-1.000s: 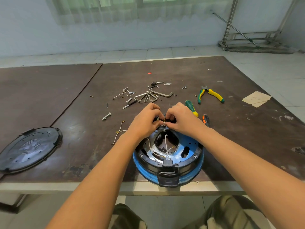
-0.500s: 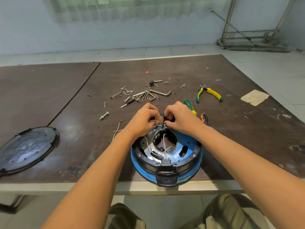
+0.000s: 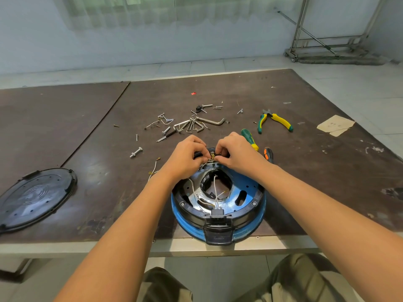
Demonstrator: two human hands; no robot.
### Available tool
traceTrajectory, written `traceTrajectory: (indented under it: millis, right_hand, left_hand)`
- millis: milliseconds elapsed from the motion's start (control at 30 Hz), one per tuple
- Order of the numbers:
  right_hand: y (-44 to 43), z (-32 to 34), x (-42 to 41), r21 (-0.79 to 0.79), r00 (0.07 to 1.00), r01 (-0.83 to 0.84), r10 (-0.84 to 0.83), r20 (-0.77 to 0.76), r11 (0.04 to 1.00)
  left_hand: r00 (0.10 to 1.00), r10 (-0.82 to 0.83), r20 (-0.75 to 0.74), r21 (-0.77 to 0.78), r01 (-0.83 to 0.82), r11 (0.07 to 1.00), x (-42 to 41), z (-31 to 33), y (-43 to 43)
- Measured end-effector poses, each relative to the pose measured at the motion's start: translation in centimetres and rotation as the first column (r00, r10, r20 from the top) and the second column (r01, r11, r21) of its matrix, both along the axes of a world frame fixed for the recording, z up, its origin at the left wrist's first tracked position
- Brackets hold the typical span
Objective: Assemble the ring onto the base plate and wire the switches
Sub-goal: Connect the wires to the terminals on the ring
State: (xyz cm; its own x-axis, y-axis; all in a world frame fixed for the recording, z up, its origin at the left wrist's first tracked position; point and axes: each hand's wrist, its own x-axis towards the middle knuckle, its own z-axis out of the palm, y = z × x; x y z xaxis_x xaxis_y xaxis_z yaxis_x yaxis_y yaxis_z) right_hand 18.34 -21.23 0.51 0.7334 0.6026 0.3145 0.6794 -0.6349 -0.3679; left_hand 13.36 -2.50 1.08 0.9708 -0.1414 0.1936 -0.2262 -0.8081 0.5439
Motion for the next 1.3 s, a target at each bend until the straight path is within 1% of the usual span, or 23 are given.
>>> traceTrajectory:
  millis: [333,767,867,1000,1067,1200,1300]
  right_hand:
    - [-0.1,0.0,0.0,0.008,1.0,-0.012,0.013,-0.023,1.0]
    - [0.0,-0.4,0.2,-0.033,0.999,-0.042,0.043,0.023,0.999]
    - [0.0,-0.4,0.2,-0.02,0.999,-0.032,0.032,0.019,0.999]
    - [0.0,-0.4,0.1,0.016,0.999,-0.002,0.001,0.037,1.0]
    - [0.0,-0.4,0.1,-0.008,1.0,0.015,-0.015,0.027,1.0]
    - [0.4,-0.2,0.1,-0.156,1.0,0.001,-0.001,-0.002,0.988]
    - [0.4,0.0,0.0,-0.17,1.0,-0.005,0.002,-0.019,0.985]
  left_hand:
    - [0.999,0.014,-0.035,-0.001,-0.014,1.0,0.3,-0.1,0.3]
    - [0.999,0.005,-0.054,0.002,-0.004,1.0,0.4,-0.3,0.3]
    - [0.999,0.008,-0.037,-0.031,-0.009,0.999,0.5,-0.5,0.5]
    - [0.998,0.014,-0.056,-0.145,-0.022,0.989,0.4,-0.7,0.5]
    - [0.998,0.005,-0.062,-0.143,-0.014,0.99,0.4,-0.7,0.4]
    - [0.998,0.001,-0.061,-0.11,-0.008,0.994,0.5,-0.9,0.5]
    - [0.998,-0.004,-0.057,-0.087,-0.001,0.996,0.6,-1.0,0.5]
